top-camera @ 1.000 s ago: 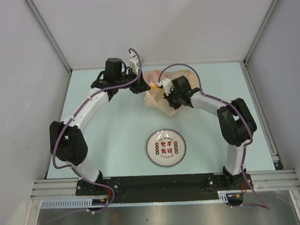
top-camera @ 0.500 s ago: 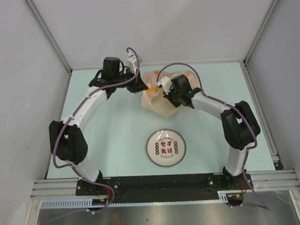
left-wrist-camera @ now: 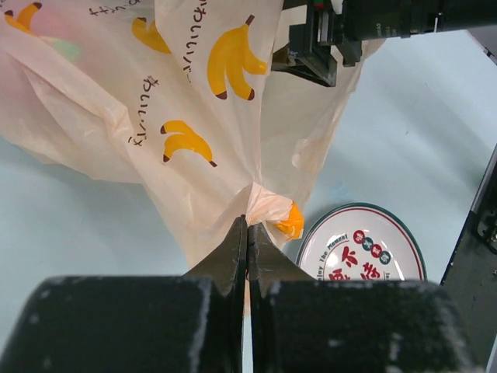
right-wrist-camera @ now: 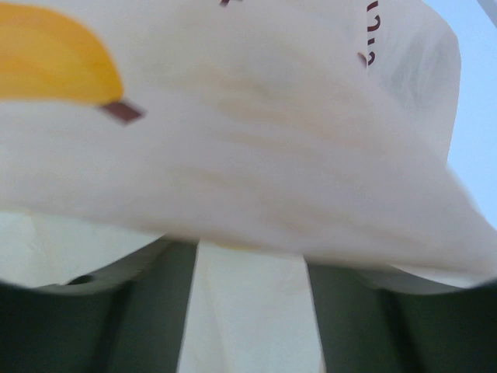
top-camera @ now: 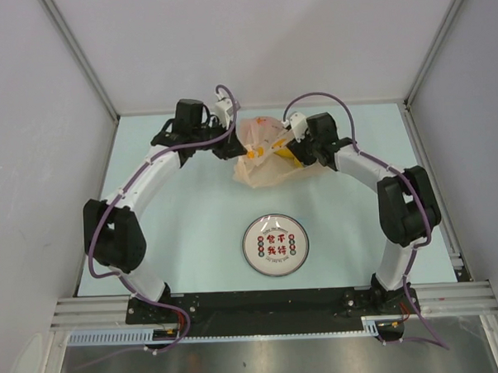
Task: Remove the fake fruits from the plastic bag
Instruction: Take out the fake fruit from the plastic bag.
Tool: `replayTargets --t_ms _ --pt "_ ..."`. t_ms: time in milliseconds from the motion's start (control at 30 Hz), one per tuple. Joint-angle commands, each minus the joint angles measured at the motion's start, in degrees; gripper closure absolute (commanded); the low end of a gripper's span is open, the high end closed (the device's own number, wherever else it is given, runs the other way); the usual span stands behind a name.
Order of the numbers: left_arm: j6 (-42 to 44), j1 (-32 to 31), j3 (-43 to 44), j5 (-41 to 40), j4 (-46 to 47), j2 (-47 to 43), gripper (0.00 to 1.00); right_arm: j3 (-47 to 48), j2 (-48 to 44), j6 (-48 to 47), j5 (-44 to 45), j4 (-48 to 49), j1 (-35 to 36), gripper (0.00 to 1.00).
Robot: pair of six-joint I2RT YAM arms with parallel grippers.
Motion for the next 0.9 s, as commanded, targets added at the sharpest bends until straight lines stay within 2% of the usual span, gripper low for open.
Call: replayTargets --t_ms 0,67,167,267,300,400,567,667,767,800,867 --pt "-0.27 -1.74 2.67 0.61 2.93 -2.01 1.0 1.77 -0.89 1.23 -3.68 0.5 -2.02 0.34" --pt "-0.54 -2.71 5.2 -0.87 3.55 -1.14 1.0 2.56 0.94 0.62 -5.02 0.49 -1.24 0.35" --pt "-0.45 -3.59 9.25 -0.72 2.94 -0.69 1.0 3.96 4.11 0.7 -1.42 1.02 -0.36 0.33" --pt "-0.71 -3.59 11.1 0.25 2.68 -0.69 1.0 4.67 6.22 0.97 1.05 2.69 -0.36 0.25" --pt "-0.71 -3.59 11.2 0.26 2.5 -0.6 1.0 4.58 6.93 0.71 1.14 2.87 -0.27 0.16" --pt "-0.8 -3.68 9.71 0.35 2.67 -1.04 1.0 4.58 9.3 -0.87 2.63 3.39 -0.18 0.1" --pt "-2.21 -3.68 7.95 1.22 4.34 -1.31 1.0 4.67 11.33 -4.82 5.61 4.27 -0.71 0.08" --pt "-2.38 -3.68 7.77 1.31 4.61 -1.04 1.0 4.67 11.68 -5.71 6.93 5.15 -1.32 0.13" --pt "-2.56 -3.68 7.25 1.23 4.78 -0.95 1.0 4.67 11.42 -7.64 7.46 6.03 -1.67 0.31" --pt "-2.73 -3.68 7.16 1.4 4.87 -0.87 1.0 4.58 11.24 -8.43 7.38 6.29 -1.93 0.41" --pt "-3.17 -3.77 6.98 1.66 5.13 -0.87 1.0 4.67 10.28 -8.96 6.24 5.77 -2.2 0.46"
